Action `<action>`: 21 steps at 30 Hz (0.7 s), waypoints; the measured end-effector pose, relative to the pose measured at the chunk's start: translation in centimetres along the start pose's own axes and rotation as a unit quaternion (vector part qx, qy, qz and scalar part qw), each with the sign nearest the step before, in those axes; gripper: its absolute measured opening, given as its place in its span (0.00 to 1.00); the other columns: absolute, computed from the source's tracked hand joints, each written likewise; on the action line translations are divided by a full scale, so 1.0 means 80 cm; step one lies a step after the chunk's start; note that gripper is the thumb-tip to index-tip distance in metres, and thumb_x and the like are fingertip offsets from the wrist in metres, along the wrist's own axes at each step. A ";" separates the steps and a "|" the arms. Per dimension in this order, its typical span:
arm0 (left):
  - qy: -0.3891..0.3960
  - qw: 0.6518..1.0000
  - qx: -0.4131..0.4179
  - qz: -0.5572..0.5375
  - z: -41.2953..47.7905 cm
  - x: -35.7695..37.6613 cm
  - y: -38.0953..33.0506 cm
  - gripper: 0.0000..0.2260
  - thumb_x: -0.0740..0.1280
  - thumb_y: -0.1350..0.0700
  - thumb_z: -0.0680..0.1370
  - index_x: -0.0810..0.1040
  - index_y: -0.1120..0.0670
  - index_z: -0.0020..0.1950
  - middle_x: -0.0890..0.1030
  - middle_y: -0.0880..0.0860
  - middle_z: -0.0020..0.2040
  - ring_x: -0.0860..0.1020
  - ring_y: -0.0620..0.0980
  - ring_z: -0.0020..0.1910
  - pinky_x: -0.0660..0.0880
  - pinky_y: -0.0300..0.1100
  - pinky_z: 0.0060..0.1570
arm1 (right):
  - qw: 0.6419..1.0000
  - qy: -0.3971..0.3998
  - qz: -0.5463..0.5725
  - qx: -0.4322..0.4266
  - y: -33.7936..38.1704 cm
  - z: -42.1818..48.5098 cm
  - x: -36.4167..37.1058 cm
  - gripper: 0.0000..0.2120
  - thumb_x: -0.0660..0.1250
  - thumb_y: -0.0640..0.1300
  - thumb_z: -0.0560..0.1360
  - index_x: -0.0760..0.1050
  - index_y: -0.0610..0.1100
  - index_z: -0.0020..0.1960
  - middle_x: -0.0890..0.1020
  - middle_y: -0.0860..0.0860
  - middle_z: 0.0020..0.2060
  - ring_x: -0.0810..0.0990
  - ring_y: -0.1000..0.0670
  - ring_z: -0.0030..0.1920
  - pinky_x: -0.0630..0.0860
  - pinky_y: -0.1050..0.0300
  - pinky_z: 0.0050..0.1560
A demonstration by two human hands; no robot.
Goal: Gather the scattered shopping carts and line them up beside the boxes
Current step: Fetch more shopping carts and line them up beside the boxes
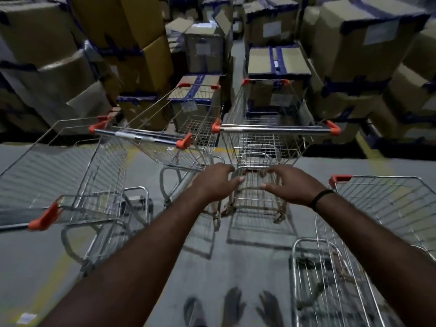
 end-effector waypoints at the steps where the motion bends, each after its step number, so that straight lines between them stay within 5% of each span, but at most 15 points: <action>1: 0.003 1.000 0.006 0.001 0.020 0.000 0.003 0.27 0.62 0.36 0.80 0.74 0.53 0.71 0.77 0.55 0.68 0.75 0.56 0.66 0.74 0.54 0.63 | 1.000 -0.003 -0.007 0.012 -0.010 0.014 -0.005 0.30 0.66 0.65 0.76 0.71 0.51 0.72 0.75 0.48 0.69 0.75 0.46 0.66 0.74 0.45 0.64; 9: -0.007 0.997 0.080 -0.007 0.194 -0.018 0.021 0.28 0.63 0.35 0.79 0.74 0.52 0.71 0.76 0.55 0.70 0.73 0.55 0.69 0.71 0.57 0.67 | 0.994 -0.038 -0.048 0.095 -0.069 0.146 -0.042 0.34 0.66 0.66 0.75 0.69 0.48 0.74 0.73 0.47 0.72 0.72 0.45 0.70 0.72 0.44 0.67; 13: -0.021 0.991 0.118 0.068 0.277 -0.023 0.039 0.31 0.56 0.29 0.74 0.77 0.49 0.64 0.80 0.52 0.63 0.75 0.54 0.66 0.57 0.63 0.75 | 0.985 -0.052 -0.095 0.138 -0.101 0.214 -0.055 0.36 0.66 0.67 0.74 0.66 0.50 0.75 0.70 0.47 0.73 0.68 0.44 0.72 0.69 0.39 0.69; 21: 0.023 0.987 0.109 0.111 0.343 0.017 0.064 0.25 0.64 0.34 0.76 0.73 0.48 0.66 0.80 0.51 0.62 0.75 0.55 0.67 0.42 0.64 0.77 | 0.961 0.020 -0.176 0.212 -0.169 0.294 -0.033 0.38 0.64 0.68 0.75 0.58 0.53 0.79 0.63 0.48 0.77 0.60 0.42 0.77 0.54 0.32 0.73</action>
Point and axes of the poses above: each hand's wrist, its own z-axis towards the middle knuckle, its own x-axis out of the palm, y = z × x, the point moved 10 cm from there along z, towards the middle knuckle
